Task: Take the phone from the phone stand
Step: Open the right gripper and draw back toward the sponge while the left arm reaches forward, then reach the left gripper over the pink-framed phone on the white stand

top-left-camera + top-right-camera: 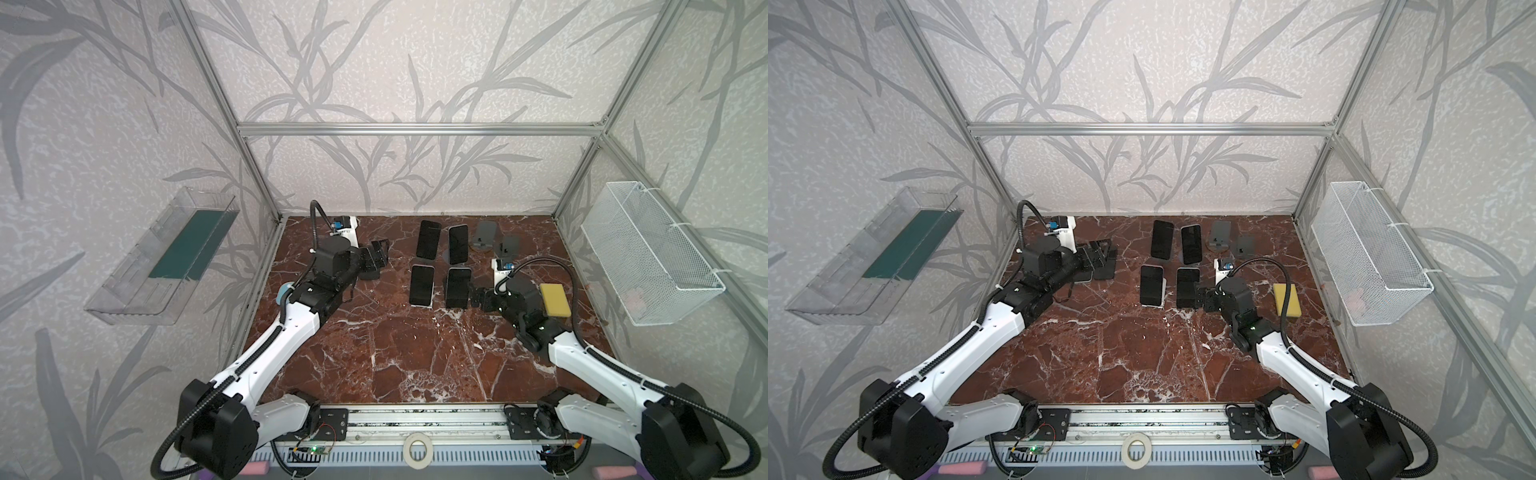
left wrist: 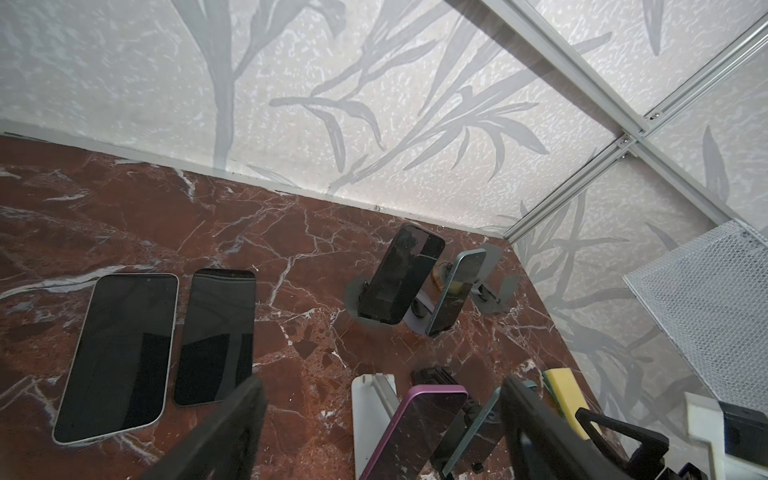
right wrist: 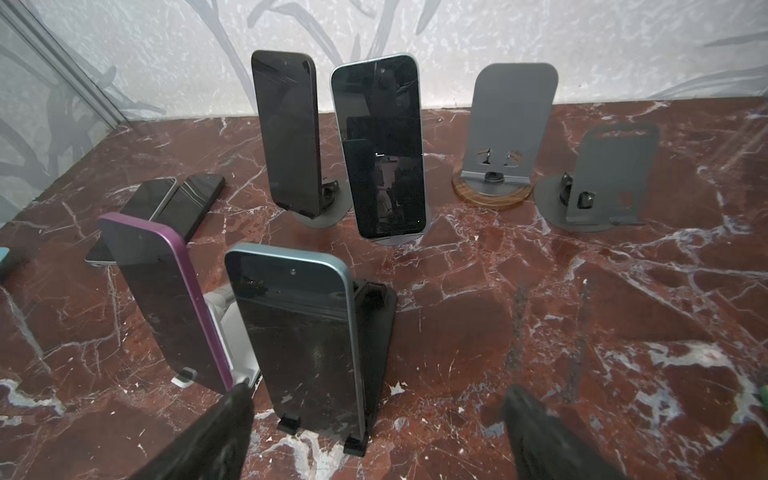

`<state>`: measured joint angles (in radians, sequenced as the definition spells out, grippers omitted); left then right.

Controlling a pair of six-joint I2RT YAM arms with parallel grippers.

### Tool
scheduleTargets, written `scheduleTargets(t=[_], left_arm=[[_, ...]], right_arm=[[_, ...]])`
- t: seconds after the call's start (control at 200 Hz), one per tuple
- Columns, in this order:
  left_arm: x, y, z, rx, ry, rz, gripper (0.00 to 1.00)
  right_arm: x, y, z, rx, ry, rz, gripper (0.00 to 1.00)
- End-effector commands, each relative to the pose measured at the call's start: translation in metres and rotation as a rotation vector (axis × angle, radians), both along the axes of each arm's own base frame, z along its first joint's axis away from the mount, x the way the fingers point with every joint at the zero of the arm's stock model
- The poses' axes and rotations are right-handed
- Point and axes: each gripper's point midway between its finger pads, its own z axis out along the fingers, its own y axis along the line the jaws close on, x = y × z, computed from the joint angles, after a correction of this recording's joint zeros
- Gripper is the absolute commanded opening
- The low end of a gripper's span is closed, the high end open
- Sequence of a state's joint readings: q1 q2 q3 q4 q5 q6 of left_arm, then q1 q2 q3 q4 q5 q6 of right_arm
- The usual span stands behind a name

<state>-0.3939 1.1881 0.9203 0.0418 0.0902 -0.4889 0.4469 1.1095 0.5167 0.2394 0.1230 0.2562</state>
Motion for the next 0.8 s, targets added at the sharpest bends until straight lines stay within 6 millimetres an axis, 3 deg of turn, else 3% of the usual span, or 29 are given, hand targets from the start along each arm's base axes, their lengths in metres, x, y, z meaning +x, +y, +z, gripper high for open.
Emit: scheduleTargets(t=[0.0, 0.21, 0.385, 0.52, 0.795], left_arm=[[0.004, 0.001, 0.012, 0.037, -0.097, 0.002, 0.88], [0.011, -0.006, -0.006, -0.022, -0.099, -0.001, 0.84], [0.006, -0.011, 0.021, -0.148, -0.223, -0.031, 0.85], [0.005, -0.025, 0.013, -0.147, -0.144, -0.102, 0.87], [0.017, -0.042, -0.016, -0.155, -0.036, -0.153, 0.86]], right_arm=[[0.017, 0.012, 0.046, 0.089, -0.147, 0.027, 0.94], [0.007, 0.013, 0.060, 0.164, -0.176, 0.041, 0.94], [0.008, 0.000, 0.058, 0.104, -0.197, -0.013, 0.95], [0.007, 0.012, 0.072, 0.100, -0.186, 0.056, 0.94], [-0.008, -0.005, 0.047, 0.187, -0.147, -0.031, 0.94]])
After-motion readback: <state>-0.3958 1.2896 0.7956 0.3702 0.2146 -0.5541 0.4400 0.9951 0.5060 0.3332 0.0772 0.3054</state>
